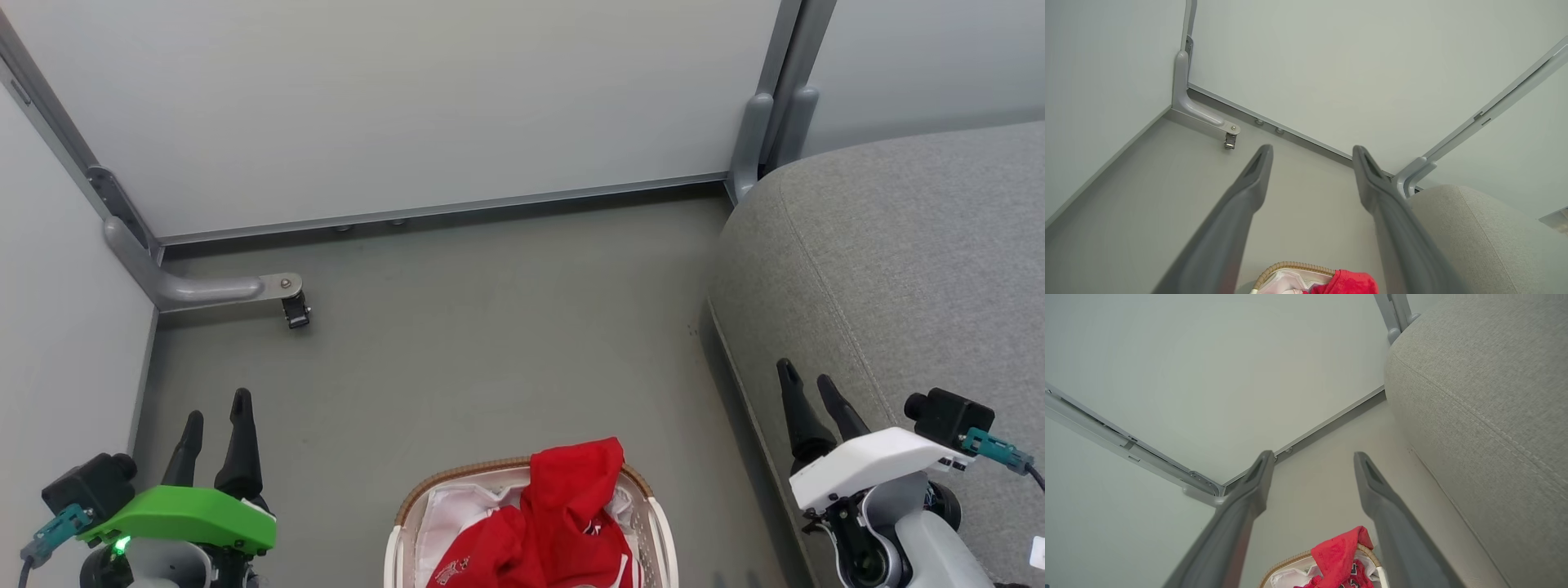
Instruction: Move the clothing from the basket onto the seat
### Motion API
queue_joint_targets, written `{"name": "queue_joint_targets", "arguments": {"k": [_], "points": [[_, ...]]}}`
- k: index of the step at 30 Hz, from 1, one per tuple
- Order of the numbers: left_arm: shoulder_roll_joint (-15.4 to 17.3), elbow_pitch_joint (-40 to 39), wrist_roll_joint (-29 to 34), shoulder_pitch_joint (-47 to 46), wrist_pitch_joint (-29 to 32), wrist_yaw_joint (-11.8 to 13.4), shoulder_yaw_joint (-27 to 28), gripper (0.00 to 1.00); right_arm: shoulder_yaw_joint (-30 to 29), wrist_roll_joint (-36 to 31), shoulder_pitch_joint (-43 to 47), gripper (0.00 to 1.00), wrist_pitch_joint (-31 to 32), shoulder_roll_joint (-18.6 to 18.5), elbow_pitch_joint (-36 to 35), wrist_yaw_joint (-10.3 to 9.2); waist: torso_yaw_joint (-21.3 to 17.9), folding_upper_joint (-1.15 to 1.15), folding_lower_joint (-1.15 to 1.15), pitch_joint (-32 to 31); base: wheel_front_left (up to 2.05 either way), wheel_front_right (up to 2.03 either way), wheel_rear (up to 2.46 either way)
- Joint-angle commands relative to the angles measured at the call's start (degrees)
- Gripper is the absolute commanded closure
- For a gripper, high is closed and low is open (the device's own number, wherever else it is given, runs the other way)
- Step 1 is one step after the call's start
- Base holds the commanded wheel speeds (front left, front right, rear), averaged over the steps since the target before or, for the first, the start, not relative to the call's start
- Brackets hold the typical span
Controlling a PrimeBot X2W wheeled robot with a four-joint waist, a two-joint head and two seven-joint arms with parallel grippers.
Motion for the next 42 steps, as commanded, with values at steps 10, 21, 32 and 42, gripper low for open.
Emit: {"name": "queue_joint_targets", "arguments": {"k": [10, 21, 32, 42], "points": [[1.5, 0.2, 8.3, -0.4, -2.2, 0.2, -0.6, 0.00, 0.7, -8.6, -1.9, 0.00, -2.1, -0.6, 0.7, 0.02, 0.0, 0.00, 0.00, -0.1, 0.00, 0.00, 0.00], [1.7, 0.3, 15.0, 0.1, -3.9, 0.2, -0.5, 0.00, 2.0, -15.0, -2.0, 0.00, -3.9, -0.4, 1.9, 0.02, 0.0, 0.00, 0.00, -0.3, 0.00, 0.00, 0.00], [2.2, 0.6, 20.7, 0.3, -5.3, 0.1, -1.0, 0.00, 3.2, -20.6, -2.5, 0.00, -5.3, -0.5, 3.5, 0.02, 0.0, 0.00, 0.00, -0.4, 0.00, 0.00, 0.00], [2.2, 0.8, 25.0, 0.7, -6.5, 0.0, -1.1, 0.00, 4.1, -25.3, -2.5, 0.00, -6.6, -0.4, 4.4, 0.03, 0.0, 0.00, 0.00, -0.6, 0.00, 0.00, 0.00]]}}
